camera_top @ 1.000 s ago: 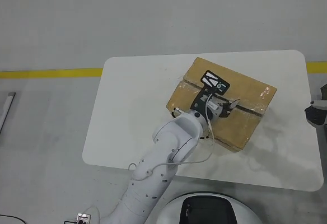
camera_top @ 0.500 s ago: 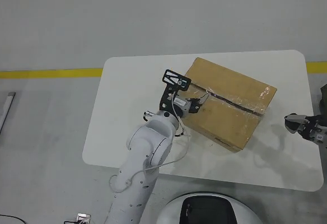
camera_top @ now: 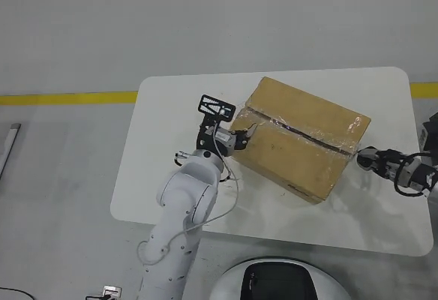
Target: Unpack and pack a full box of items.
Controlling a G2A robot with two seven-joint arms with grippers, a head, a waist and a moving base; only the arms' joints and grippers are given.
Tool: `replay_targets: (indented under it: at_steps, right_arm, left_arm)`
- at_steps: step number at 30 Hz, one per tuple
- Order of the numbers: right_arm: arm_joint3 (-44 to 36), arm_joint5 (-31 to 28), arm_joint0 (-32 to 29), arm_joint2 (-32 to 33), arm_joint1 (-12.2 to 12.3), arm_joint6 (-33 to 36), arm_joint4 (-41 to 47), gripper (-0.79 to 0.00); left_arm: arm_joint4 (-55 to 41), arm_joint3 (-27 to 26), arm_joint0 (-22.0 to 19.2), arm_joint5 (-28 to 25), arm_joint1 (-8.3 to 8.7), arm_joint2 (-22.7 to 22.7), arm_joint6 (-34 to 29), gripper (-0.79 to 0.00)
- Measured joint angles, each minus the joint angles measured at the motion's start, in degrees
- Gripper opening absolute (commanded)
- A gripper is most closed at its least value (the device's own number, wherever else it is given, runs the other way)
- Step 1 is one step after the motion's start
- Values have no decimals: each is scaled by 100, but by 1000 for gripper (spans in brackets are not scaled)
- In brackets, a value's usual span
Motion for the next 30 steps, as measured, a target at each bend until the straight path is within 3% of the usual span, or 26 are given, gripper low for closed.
replay_targets:
  at_steps: [1,2,16,24,30]
  right_arm:
    - [-5,-5,-6,-19,-8,-92,-15,-785]
    - [-3,-22,-27,-21,-20,-207,-10,-785]
    - [-41,-72,-117,9,-49,-364,161,-785]
    - [-410,-882,-340,-90,-86,-1422,-1377,-785]
    - [-471,-1138,-512,-385,-152,-2242,-2354,-785]
  left_arm:
    - [100,6,3,7,9,-25,14,-643]
    - [227,13,11,13,21,-57,32,-785]
    - [394,10,75,-53,58,-183,145,-785]
    - [911,147,155,-12,93,-141,508,-785]
    - [1471,729,-93,291,93,-131,612,-785]
